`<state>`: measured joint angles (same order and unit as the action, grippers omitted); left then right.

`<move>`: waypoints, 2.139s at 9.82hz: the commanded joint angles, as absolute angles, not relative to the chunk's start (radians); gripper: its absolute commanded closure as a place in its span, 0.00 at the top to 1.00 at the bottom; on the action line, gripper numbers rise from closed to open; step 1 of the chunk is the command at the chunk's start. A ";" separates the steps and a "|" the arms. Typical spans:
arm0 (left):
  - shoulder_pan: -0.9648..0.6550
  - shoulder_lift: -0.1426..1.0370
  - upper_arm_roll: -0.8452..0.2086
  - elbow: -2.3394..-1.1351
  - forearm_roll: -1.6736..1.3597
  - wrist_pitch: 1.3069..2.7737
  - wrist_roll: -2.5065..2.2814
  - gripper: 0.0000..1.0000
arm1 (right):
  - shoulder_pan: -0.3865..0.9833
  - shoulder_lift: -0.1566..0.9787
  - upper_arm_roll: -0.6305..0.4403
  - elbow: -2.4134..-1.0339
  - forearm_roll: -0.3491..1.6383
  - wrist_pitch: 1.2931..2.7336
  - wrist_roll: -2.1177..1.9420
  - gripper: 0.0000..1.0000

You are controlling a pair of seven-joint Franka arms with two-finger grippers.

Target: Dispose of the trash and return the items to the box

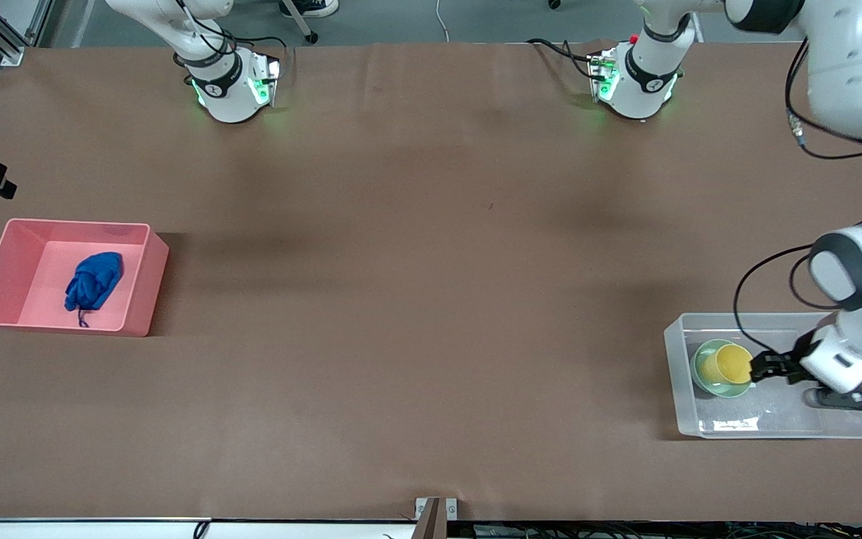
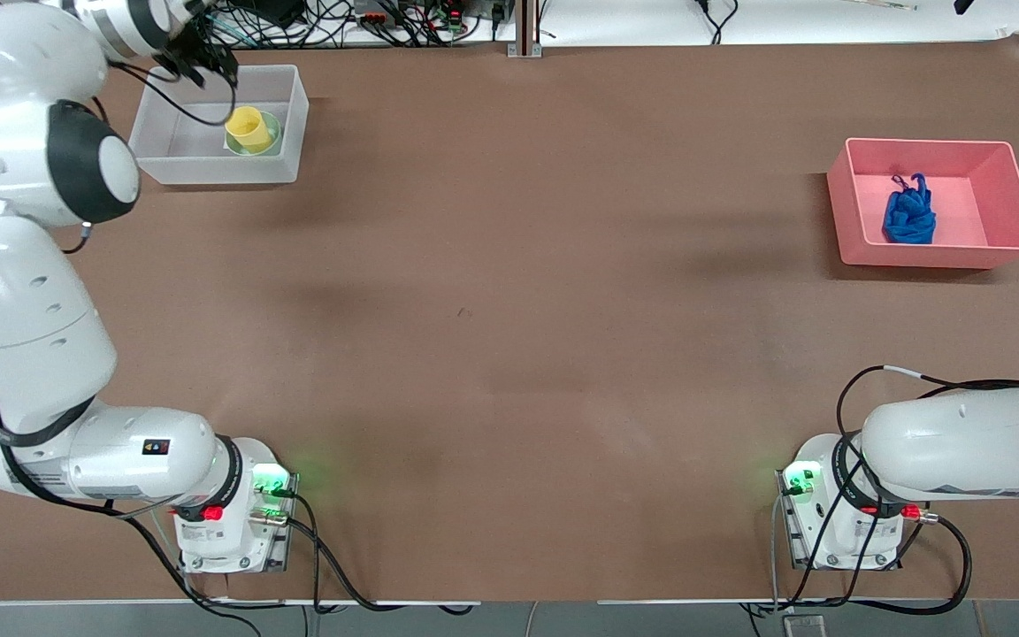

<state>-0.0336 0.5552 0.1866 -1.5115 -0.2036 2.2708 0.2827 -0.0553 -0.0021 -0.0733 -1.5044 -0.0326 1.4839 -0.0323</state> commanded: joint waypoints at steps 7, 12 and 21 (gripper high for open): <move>-0.037 0.041 0.138 -1.697 -0.069 1.849 0.077 1.00 | -0.057 -0.011 -0.075 -1.513 -0.041 1.514 -0.040 1.00; -0.038 0.058 0.132 -1.482 -0.023 1.545 0.054 1.00 | -0.054 -0.011 -0.072 -1.511 -0.037 1.531 -0.041 1.00; -0.037 0.035 0.083 -1.514 -0.037 1.534 0.034 1.00 | -0.049 -0.011 -0.072 -1.511 -0.032 1.529 -0.041 1.00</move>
